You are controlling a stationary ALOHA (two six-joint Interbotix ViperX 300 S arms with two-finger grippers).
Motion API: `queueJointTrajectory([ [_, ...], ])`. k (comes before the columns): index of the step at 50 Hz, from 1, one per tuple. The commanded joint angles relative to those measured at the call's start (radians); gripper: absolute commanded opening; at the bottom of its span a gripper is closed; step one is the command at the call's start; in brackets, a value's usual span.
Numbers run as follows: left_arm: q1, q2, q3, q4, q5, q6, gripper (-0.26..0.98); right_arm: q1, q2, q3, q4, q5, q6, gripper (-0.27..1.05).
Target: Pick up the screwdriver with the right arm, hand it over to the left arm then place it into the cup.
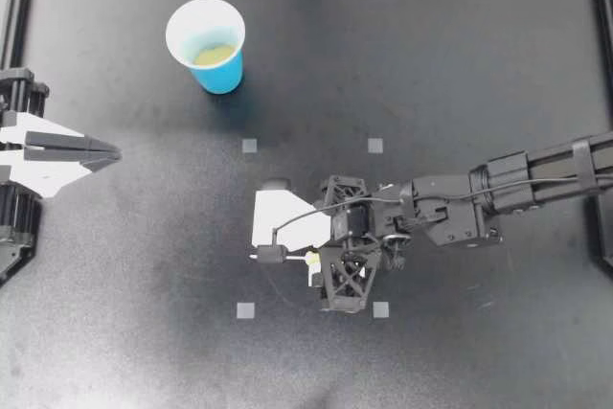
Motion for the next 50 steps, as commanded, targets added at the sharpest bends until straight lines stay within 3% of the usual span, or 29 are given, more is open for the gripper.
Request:
queueJointTrajectory([
  [1,0.0,0.003,-0.012,-0.002,-0.009,0.0,0.1,0.008,-0.018,-0.015,-0.006,-0.003,-0.002,0.43],
  [15,0.0,0.032,-0.011,-0.002,-0.041,-0.005,0.14,0.008,-0.029,-0.015,-0.008,0.003,0.0,0.06],
  [21,0.0,0.067,-0.009,-0.002,-0.08,-0.005,0.24,0.008,-0.046,-0.008,-0.008,-0.006,0.002,0.03],
  [26,0.002,0.114,-0.009,-0.002,-0.104,-0.005,0.4,0.008,-0.084,0.025,-0.008,-0.051,0.006,0.03],
  [37,0.002,0.232,-0.012,-0.002,-0.199,-0.017,0.71,0.006,-0.222,0.239,0.005,-0.492,0.058,0.03],
  [44,0.002,0.351,-0.025,-0.003,-0.359,-0.035,0.72,0.0,-0.276,0.362,0.011,-0.825,0.106,0.03],
  [50,0.0,0.454,-0.049,-0.003,-0.472,-0.048,0.72,-0.006,-0.29,0.411,0.031,-1.063,0.11,0.03],
])
